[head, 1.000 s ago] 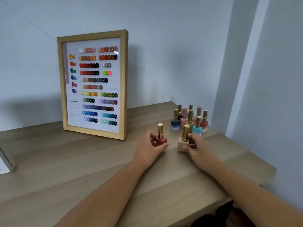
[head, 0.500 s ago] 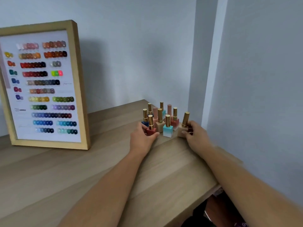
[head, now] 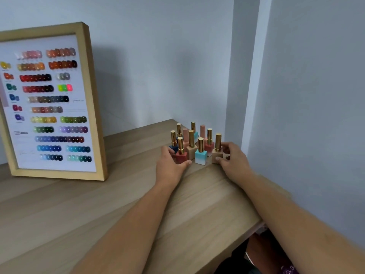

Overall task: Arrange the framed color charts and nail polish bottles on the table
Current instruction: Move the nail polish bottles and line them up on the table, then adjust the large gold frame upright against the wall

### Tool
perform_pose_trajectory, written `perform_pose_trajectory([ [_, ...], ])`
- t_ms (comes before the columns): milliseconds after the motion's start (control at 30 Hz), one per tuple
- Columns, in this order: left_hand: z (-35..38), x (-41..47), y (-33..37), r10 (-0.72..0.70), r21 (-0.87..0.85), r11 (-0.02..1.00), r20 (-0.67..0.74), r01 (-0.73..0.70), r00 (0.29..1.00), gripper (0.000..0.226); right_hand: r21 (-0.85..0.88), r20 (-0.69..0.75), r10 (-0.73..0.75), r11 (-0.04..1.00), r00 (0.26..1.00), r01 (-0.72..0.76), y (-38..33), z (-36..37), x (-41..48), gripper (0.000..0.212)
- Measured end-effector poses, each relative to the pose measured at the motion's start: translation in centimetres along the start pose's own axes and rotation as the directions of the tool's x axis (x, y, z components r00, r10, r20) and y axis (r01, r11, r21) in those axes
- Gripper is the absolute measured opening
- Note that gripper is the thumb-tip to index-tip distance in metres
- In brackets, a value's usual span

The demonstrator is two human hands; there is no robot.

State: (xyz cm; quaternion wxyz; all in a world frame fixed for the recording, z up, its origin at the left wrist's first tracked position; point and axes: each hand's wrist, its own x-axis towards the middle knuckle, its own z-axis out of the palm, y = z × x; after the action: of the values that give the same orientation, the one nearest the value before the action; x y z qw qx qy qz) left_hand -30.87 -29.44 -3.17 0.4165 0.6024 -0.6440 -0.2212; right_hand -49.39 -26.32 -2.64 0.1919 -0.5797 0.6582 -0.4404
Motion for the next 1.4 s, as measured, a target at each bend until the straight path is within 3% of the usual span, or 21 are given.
perform_pose_trajectory([
  [167, -1.6, -1.5, -0.6, 0.046, -0.015, 0.999, -0.031, -0.047, 0.998, 0.046, -0.007, -0.198, -0.026, 1.000, 0.980, 0.025, 0.0, -0.3, -1.7, 0.032],
  [267, -3.0, -2.3, -1.5, 0.080, -0.003, 0.997, -0.030, -0.080, 0.996, 0.042, -0.071, -0.206, -0.104, 0.993, 0.973, 0.091, -0.5, -0.3, -3.1, 0.028],
  [467, -7.4, -3.4, -4.5, 0.121, 0.074, 0.990, -0.029, -0.119, 0.992, 0.037, -0.279, 0.064, -0.430, 0.859, 0.900, 0.430, -3.6, 2.5, -7.1, 0.024],
  [567, -10.7, -3.9, -6.5, 0.136, 0.091, 0.988, -0.092, -0.128, 0.986, 0.035, -0.239, 0.159, -0.479, 0.829, 0.863, 0.505, -6.1, 5.5, -8.2, 0.024],
  [800, -19.3, -4.4, -12.1, 0.013, 0.112, 0.994, -0.256, 0.016, 0.967, 0.037, -0.029, 0.224, -0.429, 0.894, 0.875, 0.446, -11.1, 13.3, -7.8, 0.034],
  [1033, -25.5, -2.9, -17.9, -0.108, 0.099, 0.980, -0.468, 0.173, 0.877, 0.050, 0.143, 0.163, -0.376, 0.924, 0.912, 0.356, -13.9, 19.7, -5.3, 0.049],
  [1400, -30.4, 3.6, -23.4, -0.163, 0.012, 0.978, -0.566, 0.206, 0.808, 0.066, 0.316, 0.123, -0.306, 0.914, 0.944, 0.255, -16.1, 23.4, -2.1, 0.064],
])
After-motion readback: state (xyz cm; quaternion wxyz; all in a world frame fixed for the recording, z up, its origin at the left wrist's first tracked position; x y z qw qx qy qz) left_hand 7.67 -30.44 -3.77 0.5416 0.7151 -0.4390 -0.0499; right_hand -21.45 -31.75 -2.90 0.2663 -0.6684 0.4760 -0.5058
